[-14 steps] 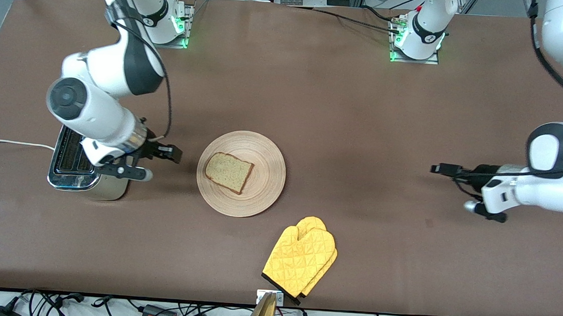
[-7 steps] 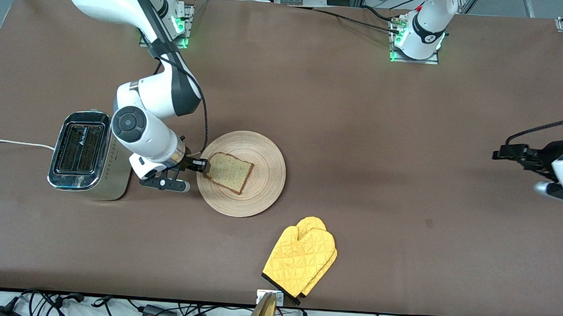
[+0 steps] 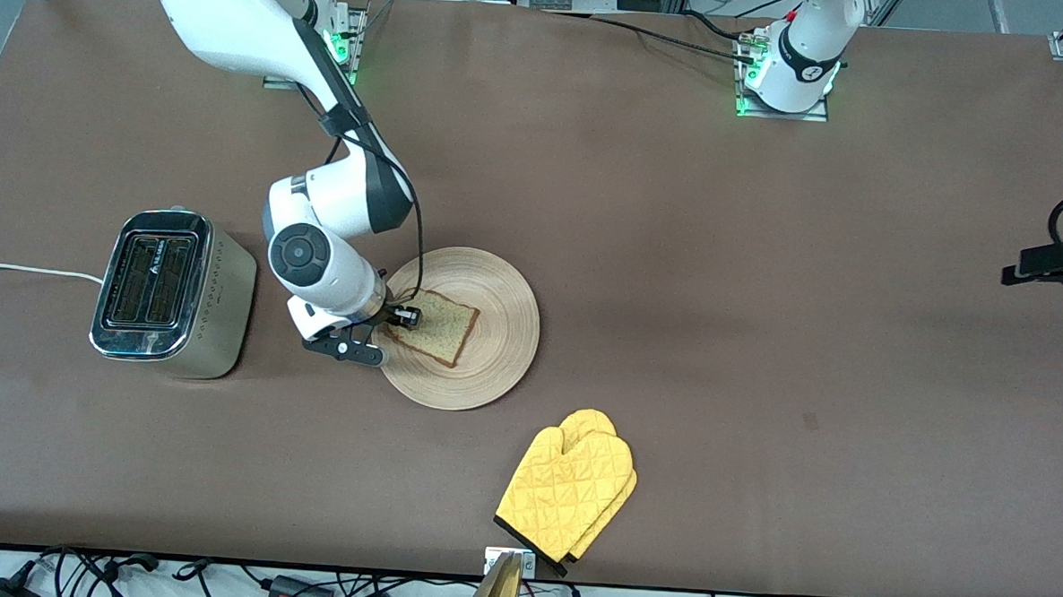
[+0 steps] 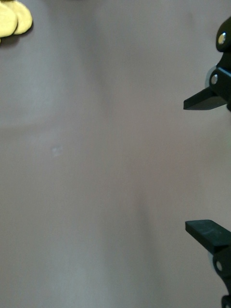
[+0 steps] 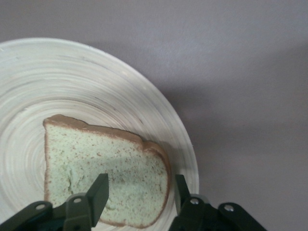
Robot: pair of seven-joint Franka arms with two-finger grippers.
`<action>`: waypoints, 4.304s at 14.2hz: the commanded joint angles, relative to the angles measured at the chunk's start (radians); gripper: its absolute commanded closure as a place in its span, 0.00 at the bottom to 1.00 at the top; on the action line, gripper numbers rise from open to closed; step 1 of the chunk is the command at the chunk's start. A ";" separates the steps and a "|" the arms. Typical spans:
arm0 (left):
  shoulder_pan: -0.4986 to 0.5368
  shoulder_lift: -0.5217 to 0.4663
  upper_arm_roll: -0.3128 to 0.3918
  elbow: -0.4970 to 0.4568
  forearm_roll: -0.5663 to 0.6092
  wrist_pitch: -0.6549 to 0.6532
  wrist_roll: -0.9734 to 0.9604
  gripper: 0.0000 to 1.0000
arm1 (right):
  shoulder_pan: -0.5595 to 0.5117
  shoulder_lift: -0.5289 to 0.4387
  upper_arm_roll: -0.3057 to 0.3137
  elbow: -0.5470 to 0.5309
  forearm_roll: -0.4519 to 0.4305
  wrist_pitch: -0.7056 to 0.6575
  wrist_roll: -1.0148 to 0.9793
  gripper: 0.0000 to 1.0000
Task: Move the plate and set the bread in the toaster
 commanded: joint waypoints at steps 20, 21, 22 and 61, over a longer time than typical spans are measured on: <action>0.114 -0.372 -0.138 -0.503 -0.013 0.175 -0.249 0.00 | 0.013 0.053 -0.001 -0.001 0.010 0.035 0.026 0.60; 0.114 -0.370 -0.144 -0.498 -0.013 0.175 -0.249 0.00 | 0.013 0.053 -0.001 -0.001 0.010 0.035 0.026 0.63; 0.117 -0.367 -0.144 -0.497 -0.013 0.178 -0.249 0.00 | 0.013 0.053 -0.001 -0.001 0.010 0.035 0.026 0.69; -0.212 -0.335 0.173 -0.462 -0.004 0.097 -0.249 0.00 | -0.027 -0.065 -0.413 0.447 -0.420 -0.879 -0.815 1.00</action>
